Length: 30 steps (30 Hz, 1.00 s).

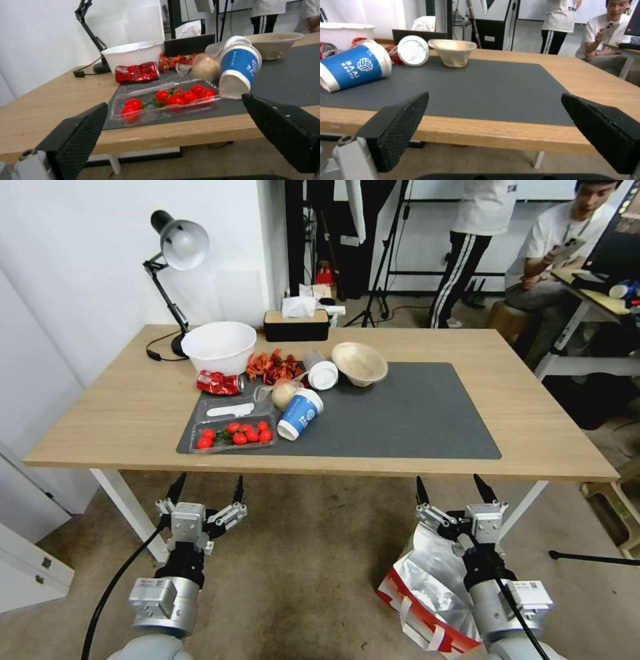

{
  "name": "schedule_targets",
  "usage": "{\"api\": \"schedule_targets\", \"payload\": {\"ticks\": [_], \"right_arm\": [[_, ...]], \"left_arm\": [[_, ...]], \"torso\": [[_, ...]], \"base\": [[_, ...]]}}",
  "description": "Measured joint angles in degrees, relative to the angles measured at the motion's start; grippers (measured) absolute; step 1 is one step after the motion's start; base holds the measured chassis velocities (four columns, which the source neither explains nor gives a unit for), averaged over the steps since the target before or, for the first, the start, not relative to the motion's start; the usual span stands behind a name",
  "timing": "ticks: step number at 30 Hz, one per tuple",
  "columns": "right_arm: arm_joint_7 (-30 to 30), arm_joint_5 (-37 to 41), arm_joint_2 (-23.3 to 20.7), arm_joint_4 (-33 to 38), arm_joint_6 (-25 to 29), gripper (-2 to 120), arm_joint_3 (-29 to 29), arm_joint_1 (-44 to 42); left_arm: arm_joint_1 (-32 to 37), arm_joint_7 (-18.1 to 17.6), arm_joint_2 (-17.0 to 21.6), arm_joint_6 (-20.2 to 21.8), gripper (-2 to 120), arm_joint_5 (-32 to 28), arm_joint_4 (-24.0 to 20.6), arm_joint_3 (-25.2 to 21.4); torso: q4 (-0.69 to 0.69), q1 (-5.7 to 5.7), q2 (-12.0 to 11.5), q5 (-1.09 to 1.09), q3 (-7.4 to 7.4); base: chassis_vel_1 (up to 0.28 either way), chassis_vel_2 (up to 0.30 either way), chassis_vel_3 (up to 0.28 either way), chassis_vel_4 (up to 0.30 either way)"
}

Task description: Pick up the food delivery bag from the floor and place it on the table.

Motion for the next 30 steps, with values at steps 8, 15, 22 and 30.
{"api": "schedule_targets", "payload": {"ticks": [8,15,22,30], "right_arm": [[0.0,0.0,0.0,0.0,0.0,100,0.0,0.0],[0.0,0.0,0.0,0.0,0.0,100,0.0,0.0],[0.0,0.0,0.0,0.0,0.0,100,0.0,0.0],[0.0,0.0,0.0,0.0,0.0,100,0.0,0.0]], "left_arm": [[0.0,0.0,0.0,0.0,100,0.0,0.0,0.0],[0.0,0.0,0.0,0.0,100,0.0,0.0,0.0],[0.0,0.0,0.0,0.0,100,0.0,0.0,0.0],[0.0,0.0,0.0,0.0,100,0.0,0.0,0.0]], "torso": [[0.0,0.0,0.0,0.0,0.0],[0.0,0.0,0.0,0.0,0.0],[0.0,0.0,0.0,0.0,0.0],[0.0,0.0,0.0,0.0,0.0]], "base": [[0.0,0.0,0.0,0.0],[0.0,0.0,0.0,0.0],[0.0,0.0,0.0,0.0],[0.0,0.0,0.0,0.0]]}}
